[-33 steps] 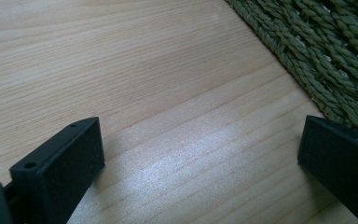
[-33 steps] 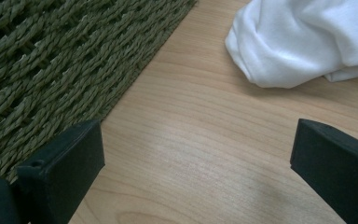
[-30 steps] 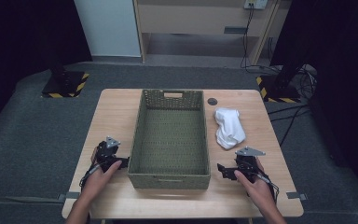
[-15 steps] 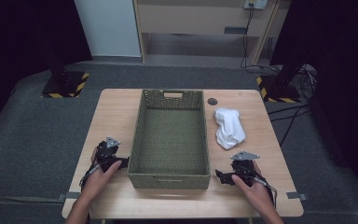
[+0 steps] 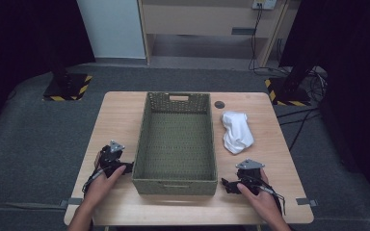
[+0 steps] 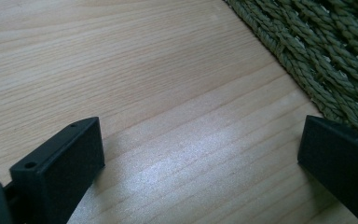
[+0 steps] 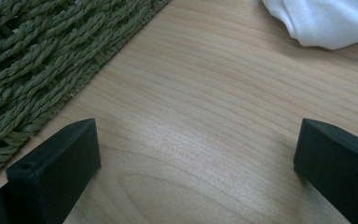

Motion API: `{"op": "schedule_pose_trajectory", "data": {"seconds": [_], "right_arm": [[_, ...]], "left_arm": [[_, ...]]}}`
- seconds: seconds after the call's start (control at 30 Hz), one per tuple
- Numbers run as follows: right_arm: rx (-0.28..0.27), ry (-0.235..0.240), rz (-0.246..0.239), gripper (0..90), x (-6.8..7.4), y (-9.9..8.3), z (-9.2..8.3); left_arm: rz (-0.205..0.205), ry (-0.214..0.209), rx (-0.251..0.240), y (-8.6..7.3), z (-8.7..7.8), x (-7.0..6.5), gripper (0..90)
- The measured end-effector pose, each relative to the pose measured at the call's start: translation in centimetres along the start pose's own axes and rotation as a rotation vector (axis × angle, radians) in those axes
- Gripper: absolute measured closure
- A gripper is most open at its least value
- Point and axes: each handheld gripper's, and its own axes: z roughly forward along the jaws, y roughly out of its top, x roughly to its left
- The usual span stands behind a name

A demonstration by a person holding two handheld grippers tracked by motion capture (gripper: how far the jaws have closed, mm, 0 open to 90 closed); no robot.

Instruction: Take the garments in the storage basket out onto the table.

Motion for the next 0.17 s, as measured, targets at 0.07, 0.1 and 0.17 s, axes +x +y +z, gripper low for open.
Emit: {"op": "schedule_pose_trajectory", "data": {"seconds": [0.07, 0.1, 0.17], "right_arm": [[0.000, 0.000, 0.000, 0.3, 0.00, 0.00, 0.00], [-0.001, -0.002, 0.000, 0.3, 0.01, 0.02, 0.03], [-0.002, -0.004, 0.000, 0.3, 0.01, 0.04, 0.05]], "left_arm": [[0.000, 0.000, 0.000, 0.00, 0.00, 0.00, 0.0], [0.000, 0.000, 0.000, 0.00, 0.00, 0.00, 0.0], [0.000, 0.000, 0.000, 0.00, 0.00, 0.00, 0.0]]}}
